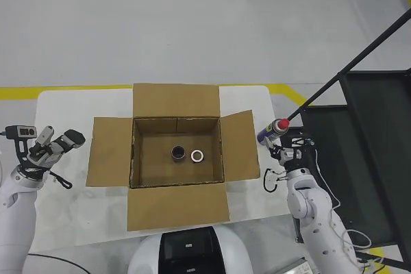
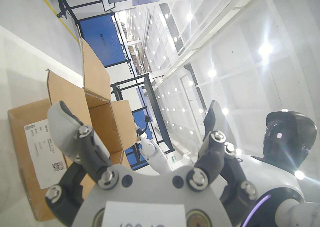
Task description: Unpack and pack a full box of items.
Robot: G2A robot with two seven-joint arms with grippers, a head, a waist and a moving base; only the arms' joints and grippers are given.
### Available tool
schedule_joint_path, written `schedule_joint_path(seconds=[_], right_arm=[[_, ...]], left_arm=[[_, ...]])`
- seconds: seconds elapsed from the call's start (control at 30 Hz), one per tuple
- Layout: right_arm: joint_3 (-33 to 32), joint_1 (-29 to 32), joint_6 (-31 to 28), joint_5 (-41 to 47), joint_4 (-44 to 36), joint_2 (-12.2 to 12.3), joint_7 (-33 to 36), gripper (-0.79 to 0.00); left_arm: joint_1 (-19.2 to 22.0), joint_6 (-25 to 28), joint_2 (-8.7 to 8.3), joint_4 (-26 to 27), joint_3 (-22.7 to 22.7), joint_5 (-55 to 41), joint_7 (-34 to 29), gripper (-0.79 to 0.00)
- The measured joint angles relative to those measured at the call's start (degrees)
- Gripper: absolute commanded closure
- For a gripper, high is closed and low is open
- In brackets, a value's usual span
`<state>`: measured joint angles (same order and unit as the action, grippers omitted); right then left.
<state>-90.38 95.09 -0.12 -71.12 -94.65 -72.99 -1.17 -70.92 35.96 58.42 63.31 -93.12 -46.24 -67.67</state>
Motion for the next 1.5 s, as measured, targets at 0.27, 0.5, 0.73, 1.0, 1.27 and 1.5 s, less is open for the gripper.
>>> schedule_joint_path(seconds=[0.27,0.5,0.73,1.0,1.27,1.5], right_arm=[[1.3,-3.9,-2.4,0.6,8.1,-0.1,-1.9,-0.785],[3.2,-9.2,-1.3,-0.6,15.9,-0.5,-3.6,-0.785],[4.3,-13.7,-3.5,2.1,22.0,-0.8,-5.6,-0.785],[4.9,-17.4,-3.3,2.6,27.0,-1.1,-7.3,-0.785],[5.4,-19.6,-2.9,2.3,30.3,-1.2,-8.0,0.000],[5.9,-20.6,-3.4,2.8,31.8,-1.3,-8.0,0.000]], left_arm=[[0.0,0.0,0.00,0.0,0.0,0.0,0.0,-0.785],[0.0,0.0,0.00,0.0,0.0,0.0,0.0,-0.785],[0.0,0.0,0.00,0.0,0.0,0.0,0.0,-0.785],[0.0,0.0,0.00,0.0,0.0,0.0,0.0,-0.785],[0.0,0.0,0.00,0.0,0.0,0.0,0.0,-0.785],[0.0,0.0,0.00,0.0,0.0,0.0,0.0,-0.785]])
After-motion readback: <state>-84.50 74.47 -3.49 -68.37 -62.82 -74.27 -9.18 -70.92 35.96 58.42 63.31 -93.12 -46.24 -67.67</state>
